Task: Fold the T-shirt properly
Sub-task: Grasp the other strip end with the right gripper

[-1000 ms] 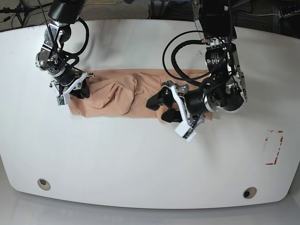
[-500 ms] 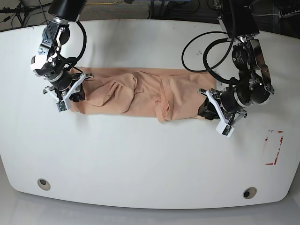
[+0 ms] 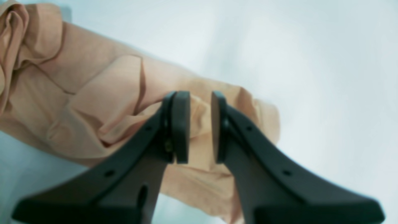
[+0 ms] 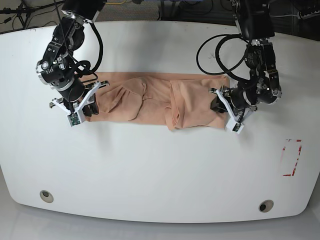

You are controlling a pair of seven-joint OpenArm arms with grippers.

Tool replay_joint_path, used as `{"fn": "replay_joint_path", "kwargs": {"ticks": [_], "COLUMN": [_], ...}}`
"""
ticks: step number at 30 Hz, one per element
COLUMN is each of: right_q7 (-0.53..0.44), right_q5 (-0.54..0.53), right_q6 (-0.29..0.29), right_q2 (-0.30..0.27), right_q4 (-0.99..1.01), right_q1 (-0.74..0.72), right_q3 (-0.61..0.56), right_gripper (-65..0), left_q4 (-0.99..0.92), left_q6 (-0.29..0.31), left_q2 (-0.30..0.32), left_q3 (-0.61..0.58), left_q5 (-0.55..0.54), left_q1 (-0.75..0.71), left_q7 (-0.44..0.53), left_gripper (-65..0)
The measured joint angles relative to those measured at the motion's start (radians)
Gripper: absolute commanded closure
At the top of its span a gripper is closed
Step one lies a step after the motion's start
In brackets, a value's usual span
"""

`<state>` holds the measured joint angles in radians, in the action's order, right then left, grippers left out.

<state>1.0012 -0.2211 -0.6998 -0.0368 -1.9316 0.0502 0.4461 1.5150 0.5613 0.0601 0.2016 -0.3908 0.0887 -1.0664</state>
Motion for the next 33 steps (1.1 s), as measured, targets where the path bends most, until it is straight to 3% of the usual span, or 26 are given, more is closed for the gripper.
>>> {"fn": "replay_joint_path", "kwargs": {"ticks": [2,7,9,11,16,23,33], "right_q7": [0.008,0.064,0.118,0.158,0.267,0.280,0.267], "right_q5": [0.003,-0.035,-0.071,-0.133,-0.299,-0.510,-0.539], "right_q6": [0.000,-0.001,0.000,0.000,0.005,0.004,0.004], "right_q2": [0.001,0.001,0.000,-0.006,-0.048,-0.116,-0.121], "right_q4": [0.003,0.027,0.042,0.072,0.199,0.370,0.532], "right_q1": [-0.012,-0.056,-0.079,-0.097,-0.129,-0.130,-0.113], "right_q3": [0.007,0.128,0.217,0.291,0.422,0.457,0.455], "right_gripper": [-21.9,-49.6,-57.7,-61.2,-58.3,-56.3,-56.6], "left_q4": [-0.022,-0.085,-0.110,-0.141,-0.228,-0.285,-0.269], "left_q6": [0.000,0.001,0.005,0.005,0.016,0.026,0.031], "left_q2": [0.000,0.021,0.039,0.055,0.094,0.111,0.113], "left_q3": [0.001,0.006,-0.002,-0.011,-0.044,-0.045,-0.047], "left_q5": [-0.002,-0.014,-0.018,-0.027,-0.066,-0.093,-0.083], "left_q1": [-0.001,0.002,0.003,0.006,0.019,0.030,0.022], "left_q7": [0.002,0.034,0.073,0.120,0.216,0.277,0.279], "left_gripper": [-8.7,-8.7,-8.9,-8.9,-8.9,-8.9,-8.9]}}
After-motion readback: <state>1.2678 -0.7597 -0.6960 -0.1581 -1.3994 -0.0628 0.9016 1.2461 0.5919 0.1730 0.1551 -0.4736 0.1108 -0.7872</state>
